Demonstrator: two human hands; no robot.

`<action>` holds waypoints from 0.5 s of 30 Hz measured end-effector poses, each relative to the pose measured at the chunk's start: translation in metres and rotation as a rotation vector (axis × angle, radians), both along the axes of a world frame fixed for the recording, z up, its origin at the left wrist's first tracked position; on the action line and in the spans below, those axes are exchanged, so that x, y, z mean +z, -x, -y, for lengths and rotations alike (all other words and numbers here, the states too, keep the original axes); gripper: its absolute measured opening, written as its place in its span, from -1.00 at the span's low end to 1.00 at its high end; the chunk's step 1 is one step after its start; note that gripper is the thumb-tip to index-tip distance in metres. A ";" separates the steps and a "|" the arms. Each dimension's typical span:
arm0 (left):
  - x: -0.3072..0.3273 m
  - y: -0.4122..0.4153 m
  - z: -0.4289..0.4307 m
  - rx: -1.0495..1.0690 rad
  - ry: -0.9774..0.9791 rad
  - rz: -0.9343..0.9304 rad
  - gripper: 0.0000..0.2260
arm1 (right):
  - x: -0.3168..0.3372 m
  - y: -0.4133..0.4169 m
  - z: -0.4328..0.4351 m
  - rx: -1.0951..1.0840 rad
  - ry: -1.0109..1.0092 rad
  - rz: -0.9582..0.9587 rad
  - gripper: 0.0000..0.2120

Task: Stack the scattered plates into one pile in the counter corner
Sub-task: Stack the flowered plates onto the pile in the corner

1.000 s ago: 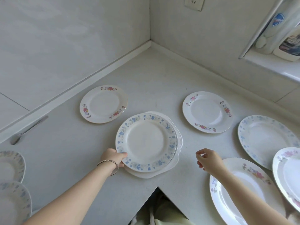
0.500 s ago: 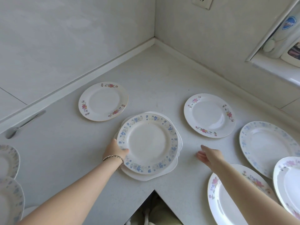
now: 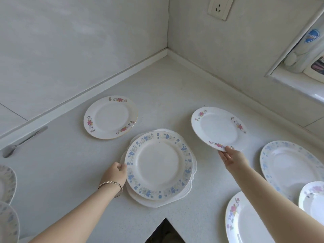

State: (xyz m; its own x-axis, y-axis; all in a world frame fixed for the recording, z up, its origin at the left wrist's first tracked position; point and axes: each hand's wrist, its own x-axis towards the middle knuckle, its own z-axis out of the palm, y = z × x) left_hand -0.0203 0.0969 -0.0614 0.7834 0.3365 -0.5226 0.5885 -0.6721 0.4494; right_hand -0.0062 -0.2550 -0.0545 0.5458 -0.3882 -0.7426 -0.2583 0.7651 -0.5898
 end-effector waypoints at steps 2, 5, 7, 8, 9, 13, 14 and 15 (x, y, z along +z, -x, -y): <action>-0.005 -0.001 -0.011 0.041 0.028 -0.020 -0.83 | 0.018 0.010 -0.004 0.126 0.085 0.047 -0.86; -0.013 -0.001 -0.029 0.113 0.058 -0.037 -0.88 | 0.042 0.023 -0.017 0.355 0.183 0.107 -0.86; -0.016 0.002 -0.039 0.177 0.091 -0.023 -0.88 | 0.052 0.030 -0.033 0.460 0.209 0.101 -0.88; -0.016 0.005 -0.044 0.200 0.102 -0.022 -0.87 | 0.051 0.033 -0.042 0.503 0.216 0.086 -0.88; -0.015 0.008 -0.048 0.216 0.111 -0.017 -0.84 | 0.050 0.037 -0.051 0.550 0.227 0.069 -0.88; -0.019 0.020 -0.064 0.250 0.134 -0.041 -0.76 | 0.035 0.056 -0.080 0.698 0.269 0.033 -0.87; -0.020 0.022 -0.067 0.262 0.137 -0.044 -0.76 | 0.032 0.060 -0.085 0.708 0.275 0.020 -0.87; -0.019 0.026 -0.070 0.265 0.134 -0.045 -0.76 | 0.027 0.063 -0.088 0.711 0.285 0.003 -0.87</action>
State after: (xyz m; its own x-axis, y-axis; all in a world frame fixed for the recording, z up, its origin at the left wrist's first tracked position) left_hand -0.0461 0.1666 -0.0807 0.6524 0.4518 -0.6085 0.7569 -0.4289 0.4931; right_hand -0.0690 -0.1666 -0.0270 0.7379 -0.1194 -0.6642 -0.6293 0.2336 -0.7412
